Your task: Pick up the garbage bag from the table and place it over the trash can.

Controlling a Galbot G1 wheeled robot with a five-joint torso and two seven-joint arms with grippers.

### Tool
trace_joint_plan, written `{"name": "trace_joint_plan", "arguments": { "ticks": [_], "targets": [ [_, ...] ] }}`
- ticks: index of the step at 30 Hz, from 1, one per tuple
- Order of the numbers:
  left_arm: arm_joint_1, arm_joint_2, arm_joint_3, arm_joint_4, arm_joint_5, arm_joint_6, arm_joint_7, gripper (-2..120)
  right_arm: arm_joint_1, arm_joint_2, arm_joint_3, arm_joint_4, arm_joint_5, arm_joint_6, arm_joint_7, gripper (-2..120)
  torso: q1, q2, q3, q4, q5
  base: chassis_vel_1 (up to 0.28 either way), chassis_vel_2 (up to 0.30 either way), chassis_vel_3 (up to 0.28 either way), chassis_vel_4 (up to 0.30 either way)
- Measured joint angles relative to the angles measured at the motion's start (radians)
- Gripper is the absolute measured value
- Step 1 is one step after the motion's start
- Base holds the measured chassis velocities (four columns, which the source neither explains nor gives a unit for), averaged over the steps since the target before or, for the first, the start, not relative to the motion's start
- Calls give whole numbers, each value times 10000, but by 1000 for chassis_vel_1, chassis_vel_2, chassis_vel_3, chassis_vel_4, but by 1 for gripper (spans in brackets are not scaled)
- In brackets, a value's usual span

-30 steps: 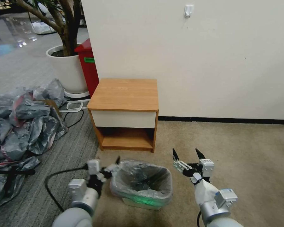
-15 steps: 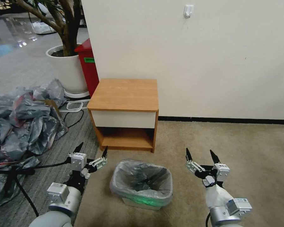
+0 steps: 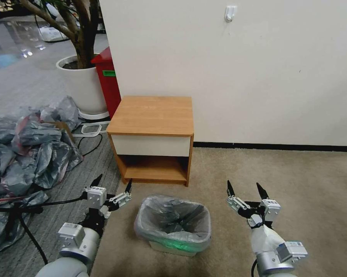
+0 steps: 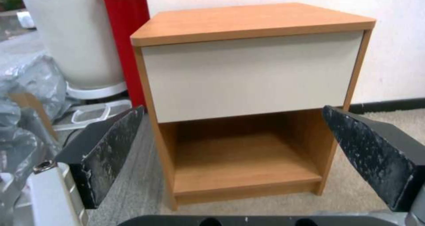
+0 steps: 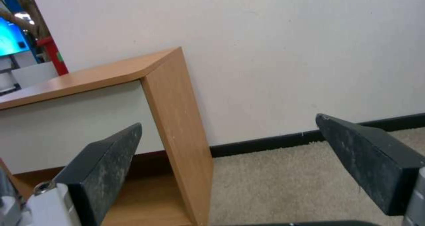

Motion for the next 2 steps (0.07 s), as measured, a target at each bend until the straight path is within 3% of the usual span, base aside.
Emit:
{"name": "trace_joint_plan", "arguments": {
  "ticks": [2],
  "targets": [
    [-1,-1,1,1,-3,2,-3,100,0,0,-1,0,0,-1,0,100,0,0,0,0,0,0,0,0,0]
  ]
}}
